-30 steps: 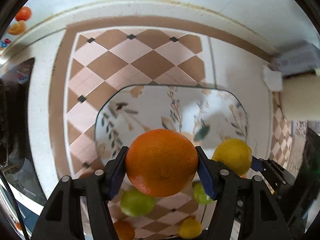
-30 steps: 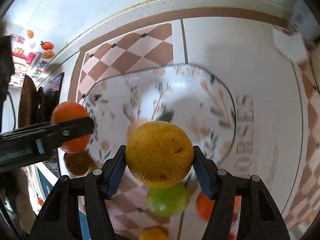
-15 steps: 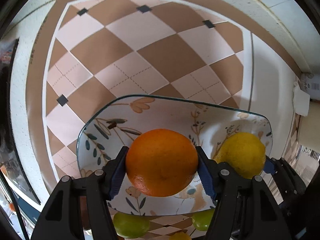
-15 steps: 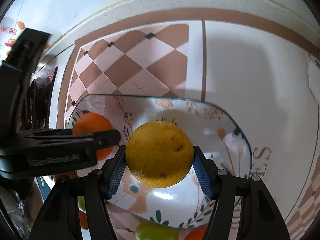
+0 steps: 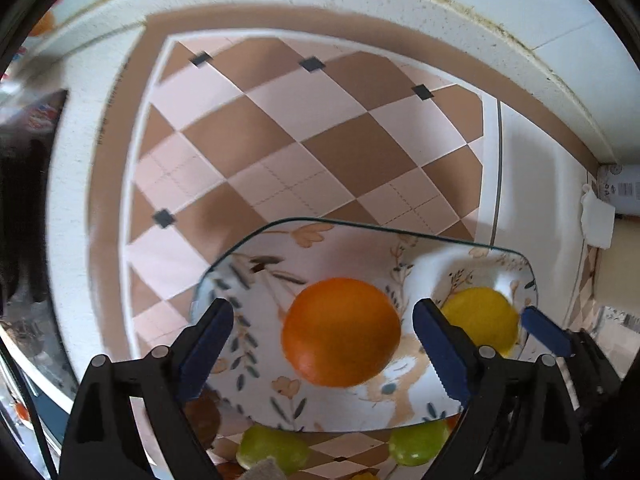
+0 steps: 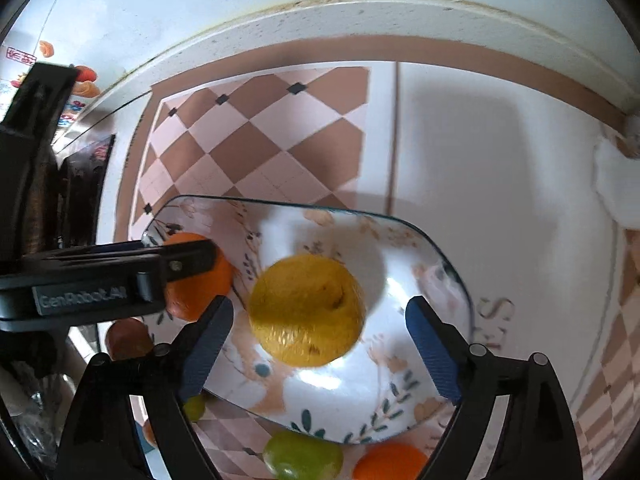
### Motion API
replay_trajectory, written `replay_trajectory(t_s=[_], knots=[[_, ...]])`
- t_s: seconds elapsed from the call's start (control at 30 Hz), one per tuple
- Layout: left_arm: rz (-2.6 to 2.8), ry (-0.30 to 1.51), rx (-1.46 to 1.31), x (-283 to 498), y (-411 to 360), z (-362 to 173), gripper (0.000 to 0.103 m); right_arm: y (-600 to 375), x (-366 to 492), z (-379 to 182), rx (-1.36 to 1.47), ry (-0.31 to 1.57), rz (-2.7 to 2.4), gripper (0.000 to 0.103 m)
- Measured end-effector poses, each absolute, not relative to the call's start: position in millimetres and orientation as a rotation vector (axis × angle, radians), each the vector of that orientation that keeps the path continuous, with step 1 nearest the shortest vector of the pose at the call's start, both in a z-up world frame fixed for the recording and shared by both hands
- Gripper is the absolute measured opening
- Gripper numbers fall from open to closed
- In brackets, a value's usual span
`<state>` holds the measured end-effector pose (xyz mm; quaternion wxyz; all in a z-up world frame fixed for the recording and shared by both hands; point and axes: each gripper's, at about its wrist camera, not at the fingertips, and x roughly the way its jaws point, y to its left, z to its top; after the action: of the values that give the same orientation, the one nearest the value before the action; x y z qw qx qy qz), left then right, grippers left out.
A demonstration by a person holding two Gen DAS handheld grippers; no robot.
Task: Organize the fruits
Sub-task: 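Carry both fruits over the white floral plate and open both tools, then lift both open tools away from the plate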
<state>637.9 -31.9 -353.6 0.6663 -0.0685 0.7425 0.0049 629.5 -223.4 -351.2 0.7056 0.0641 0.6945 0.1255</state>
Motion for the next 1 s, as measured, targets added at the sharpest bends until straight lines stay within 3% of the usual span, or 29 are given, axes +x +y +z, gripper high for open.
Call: replay_trajectory(t_s=[0.33,0.5,1.0], knots=[[0.035,1.495,-0.024,567.6,-4.7,-288.9,0.092,-235.2,566.4,-306.1,0.072,1.480,0.128,0.090],[0.040,1.415,0.017,552.1,-47.5,-257.1,0.092,-237.4,529.4,-275.9,0.037,1.427,0.074,0.090],[0.008,1.229,0.009,468.4,-44.6,-179.9,0.092,-234.2,444.1,-183.2,0.084,1.265,0.030,0.090]])
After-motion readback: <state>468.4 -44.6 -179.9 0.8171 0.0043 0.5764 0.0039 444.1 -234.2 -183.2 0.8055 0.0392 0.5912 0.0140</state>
